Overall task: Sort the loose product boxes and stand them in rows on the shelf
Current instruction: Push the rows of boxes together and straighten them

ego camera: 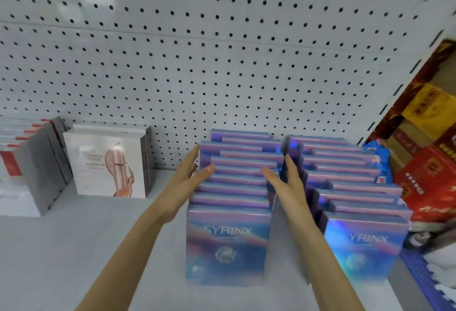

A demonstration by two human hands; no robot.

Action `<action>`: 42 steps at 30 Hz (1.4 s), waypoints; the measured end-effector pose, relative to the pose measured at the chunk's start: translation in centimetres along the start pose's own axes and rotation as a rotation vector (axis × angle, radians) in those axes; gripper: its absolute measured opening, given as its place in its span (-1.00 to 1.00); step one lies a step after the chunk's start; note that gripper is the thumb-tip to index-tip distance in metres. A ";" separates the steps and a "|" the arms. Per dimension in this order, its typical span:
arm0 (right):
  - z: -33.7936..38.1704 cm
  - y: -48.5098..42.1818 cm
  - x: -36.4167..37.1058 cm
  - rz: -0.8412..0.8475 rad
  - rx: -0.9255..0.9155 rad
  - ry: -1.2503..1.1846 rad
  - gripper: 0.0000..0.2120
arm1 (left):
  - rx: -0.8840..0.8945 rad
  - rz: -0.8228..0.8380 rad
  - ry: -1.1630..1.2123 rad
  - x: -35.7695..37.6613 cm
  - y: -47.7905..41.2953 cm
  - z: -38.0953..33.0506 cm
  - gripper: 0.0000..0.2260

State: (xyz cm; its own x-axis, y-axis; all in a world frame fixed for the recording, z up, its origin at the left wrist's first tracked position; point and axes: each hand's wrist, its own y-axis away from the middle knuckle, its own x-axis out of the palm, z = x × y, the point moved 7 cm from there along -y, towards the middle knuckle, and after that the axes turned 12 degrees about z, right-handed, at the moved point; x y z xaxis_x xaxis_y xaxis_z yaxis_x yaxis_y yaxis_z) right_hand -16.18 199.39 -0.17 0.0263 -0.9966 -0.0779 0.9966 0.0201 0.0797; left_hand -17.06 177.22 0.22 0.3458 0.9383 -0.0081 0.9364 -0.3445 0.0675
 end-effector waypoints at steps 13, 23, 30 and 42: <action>-1.5 -3.5 1.9 0.153 0.137 -0.050 -0.35 | -0.089 0.018 0.007 -0.3 -3.0 0.9 -0.37; -0.7 -6.4 0.1 0.037 0.180 0.001 -0.27 | -0.139 0.046 0.051 -0.6 -5.0 0.3 -0.30; -0.7 -7.6 1.5 0.144 0.189 -0.066 -0.18 | -0.144 0.050 0.102 -0.7 -5.5 0.1 -0.33; -0.6 -8.2 2.7 0.234 0.145 0.021 -0.58 | -0.059 0.128 0.126 -1.8 -5.5 0.8 -0.42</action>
State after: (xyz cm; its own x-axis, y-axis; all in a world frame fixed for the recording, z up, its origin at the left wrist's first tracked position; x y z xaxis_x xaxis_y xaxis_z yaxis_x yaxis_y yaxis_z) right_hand -24.18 196.54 -1.67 0.2575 -0.9643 -0.0612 0.9418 0.2363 0.2391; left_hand -22.81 177.41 -0.97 0.4483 0.8846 0.1287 0.8786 -0.4625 0.1186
